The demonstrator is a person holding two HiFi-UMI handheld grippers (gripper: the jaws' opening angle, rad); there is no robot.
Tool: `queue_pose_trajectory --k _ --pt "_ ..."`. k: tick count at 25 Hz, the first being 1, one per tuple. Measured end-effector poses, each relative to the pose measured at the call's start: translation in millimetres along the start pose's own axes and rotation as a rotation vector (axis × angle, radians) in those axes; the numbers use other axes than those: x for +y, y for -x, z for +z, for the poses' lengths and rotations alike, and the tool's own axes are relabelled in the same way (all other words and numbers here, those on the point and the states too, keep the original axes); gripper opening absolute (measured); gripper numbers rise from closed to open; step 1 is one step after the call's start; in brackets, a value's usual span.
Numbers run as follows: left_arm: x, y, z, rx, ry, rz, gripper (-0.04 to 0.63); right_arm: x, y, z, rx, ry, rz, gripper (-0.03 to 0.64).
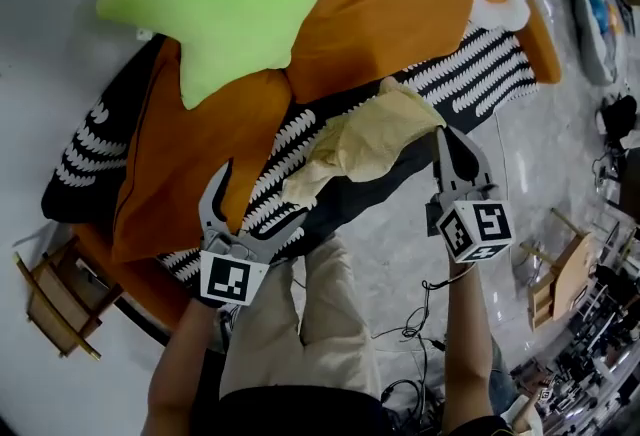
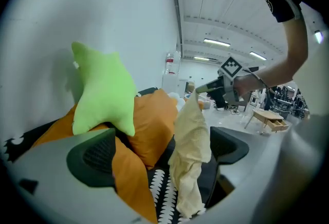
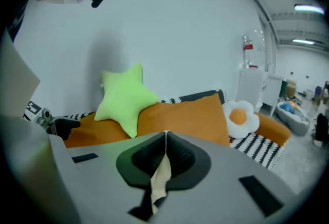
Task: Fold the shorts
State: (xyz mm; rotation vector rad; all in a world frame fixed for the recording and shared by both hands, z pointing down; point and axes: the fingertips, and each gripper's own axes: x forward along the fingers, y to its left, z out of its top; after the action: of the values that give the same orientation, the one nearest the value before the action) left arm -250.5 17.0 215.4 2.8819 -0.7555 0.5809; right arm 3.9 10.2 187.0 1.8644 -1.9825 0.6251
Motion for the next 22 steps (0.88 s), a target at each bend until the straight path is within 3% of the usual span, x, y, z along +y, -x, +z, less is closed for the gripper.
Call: queue_pose_trajectory --k 2,5,7,9,10,13,15,17,19,22 --pt "8.1 -2.3 1.3 -0.003 0.002 0.015 0.581 11.2 13.4 -6.6 -0.021 0.005 -0.044 0.018" --pt "21.8 -1.0 -2.6 -0.003 0.109 0.071 0.581 70.2 6.7 -65.8 0.068 0.062 0.042 0.018" --pt "24.2 -7.0 -3.1 0.014 0.085 0.070 0.581 116.7 -3.4 -115.2 0.157 0.141 0.161 0.018" --pt "24.2 -15.7 -3.5 0.038 0.012 0.050 0.581 164.3 -9.7 -166.1 0.251 0.147 0.294 0.018" --pt "25.3 -18.2 -6.4 0.051 0.017 0.056 0.581 190.2 -11.4 -191.2 0.300 0.131 0.361 0.019" --pt "31.4 -19.3 -25.0 0.081 0.156 0.114 0.581 271.7 -5.0 -265.6 0.462 0.074 0.592 0.025" --pt "32.2 -21.5 -37.1 0.107 0.149 0.103 0.581 308.6 8.1 -294.8 0.569 0.057 0.774 0.190" --pt "27.2 -30.2 -52.0 0.139 0.121 0.052 0.581 303.2 9.9 -306.0 0.625 0.065 0.862 0.207" --pt "17.4 -39.5 -74.0 0.197 0.125 0.008 0.581 256.2 -8.0 -307.0 0.638 0.039 0.817 0.195" --pt "7.5 -46.0 -105.1 0.268 0.169 -0.001 0.581 148.0 -73.2 -284.5 0.552 -0.003 0.543 0.149"
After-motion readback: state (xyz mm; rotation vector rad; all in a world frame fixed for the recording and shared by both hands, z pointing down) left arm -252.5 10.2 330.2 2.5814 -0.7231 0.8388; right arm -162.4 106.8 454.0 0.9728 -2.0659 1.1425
